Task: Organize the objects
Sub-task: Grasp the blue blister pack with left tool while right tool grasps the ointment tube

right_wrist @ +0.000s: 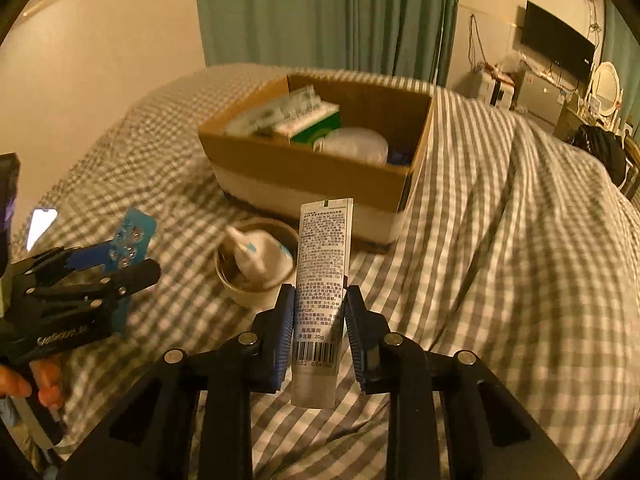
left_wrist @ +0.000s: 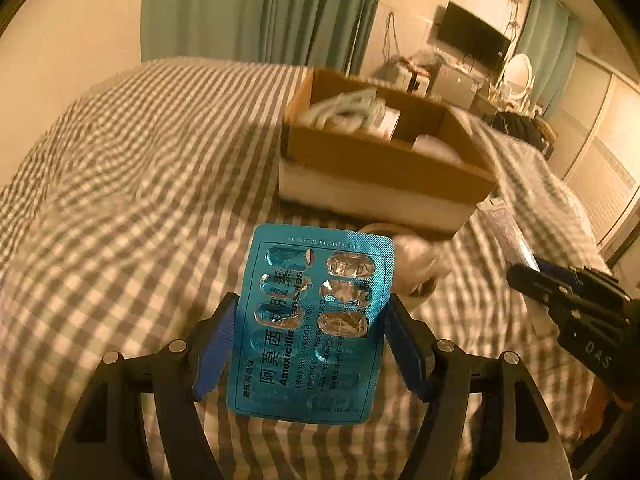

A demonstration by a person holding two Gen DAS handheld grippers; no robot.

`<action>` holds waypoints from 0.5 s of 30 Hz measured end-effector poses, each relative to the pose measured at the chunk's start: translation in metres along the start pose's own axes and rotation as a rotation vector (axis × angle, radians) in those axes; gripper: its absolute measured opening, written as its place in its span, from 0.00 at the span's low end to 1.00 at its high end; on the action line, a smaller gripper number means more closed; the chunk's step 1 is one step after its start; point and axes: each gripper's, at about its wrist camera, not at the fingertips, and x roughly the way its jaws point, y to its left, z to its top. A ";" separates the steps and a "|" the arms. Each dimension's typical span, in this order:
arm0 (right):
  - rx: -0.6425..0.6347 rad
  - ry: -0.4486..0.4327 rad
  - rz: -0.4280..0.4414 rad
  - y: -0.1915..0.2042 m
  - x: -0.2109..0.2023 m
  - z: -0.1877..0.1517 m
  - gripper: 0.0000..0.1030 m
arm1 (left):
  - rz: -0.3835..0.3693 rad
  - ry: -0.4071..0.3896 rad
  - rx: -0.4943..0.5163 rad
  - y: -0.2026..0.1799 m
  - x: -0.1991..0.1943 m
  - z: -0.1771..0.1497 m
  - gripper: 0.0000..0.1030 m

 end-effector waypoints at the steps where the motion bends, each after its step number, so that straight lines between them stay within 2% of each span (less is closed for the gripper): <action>1: 0.000 -0.022 -0.003 -0.001 -0.008 0.005 0.24 | -0.004 -0.010 0.005 -0.002 -0.004 0.005 0.71; 15: -0.022 -0.176 -0.030 -0.002 -0.053 0.069 0.24 | -0.052 -0.200 0.084 -0.049 -0.046 0.102 0.71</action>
